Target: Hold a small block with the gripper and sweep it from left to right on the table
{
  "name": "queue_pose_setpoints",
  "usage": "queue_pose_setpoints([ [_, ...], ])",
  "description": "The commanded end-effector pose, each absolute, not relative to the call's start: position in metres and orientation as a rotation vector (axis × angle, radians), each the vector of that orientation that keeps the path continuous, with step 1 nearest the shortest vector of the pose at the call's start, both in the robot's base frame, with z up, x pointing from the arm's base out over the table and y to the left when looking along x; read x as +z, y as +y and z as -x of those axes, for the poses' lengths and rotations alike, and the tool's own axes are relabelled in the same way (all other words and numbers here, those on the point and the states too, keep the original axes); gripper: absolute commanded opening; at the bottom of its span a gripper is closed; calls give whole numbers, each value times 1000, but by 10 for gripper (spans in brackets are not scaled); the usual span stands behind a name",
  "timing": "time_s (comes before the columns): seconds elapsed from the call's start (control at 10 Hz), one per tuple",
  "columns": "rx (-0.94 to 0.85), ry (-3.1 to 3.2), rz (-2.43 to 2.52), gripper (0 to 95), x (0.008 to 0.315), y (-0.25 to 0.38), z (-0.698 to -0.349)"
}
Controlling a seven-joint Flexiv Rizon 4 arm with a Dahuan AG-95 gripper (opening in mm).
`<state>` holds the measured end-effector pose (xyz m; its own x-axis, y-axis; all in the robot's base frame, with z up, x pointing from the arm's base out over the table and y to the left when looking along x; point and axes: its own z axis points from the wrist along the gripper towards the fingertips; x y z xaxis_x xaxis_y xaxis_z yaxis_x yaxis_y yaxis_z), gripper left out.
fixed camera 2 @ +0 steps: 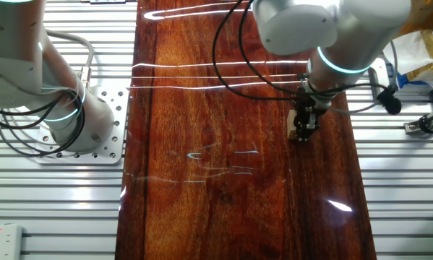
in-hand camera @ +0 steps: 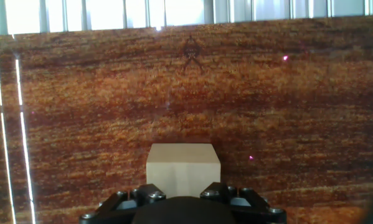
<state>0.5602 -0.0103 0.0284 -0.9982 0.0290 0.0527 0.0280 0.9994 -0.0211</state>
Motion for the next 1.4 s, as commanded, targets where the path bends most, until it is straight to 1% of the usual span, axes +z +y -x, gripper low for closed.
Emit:
queue_pose_setpoints([
  [0.1, 46, -3104, 36, 0, 21, -10, -560],
  [0.2, 63, -3070, 31, 0, 20, -10, -556],
  [0.3, 32, -3143, 38, 0, 18, -10, -548],
  [0.4, 14, -3189, 32, 0, 16, -10, -547],
  [0.5, 50, -3129, 28, 0, 15, -8, -545],
  [0.7, 61, -3117, 34, 0, 12, -8, -537],
  [1.1, 16, -3088, 44, 0, 9, -7, -531],
  [1.4, 37, -3108, 31, 0, 8, -7, -528],
])
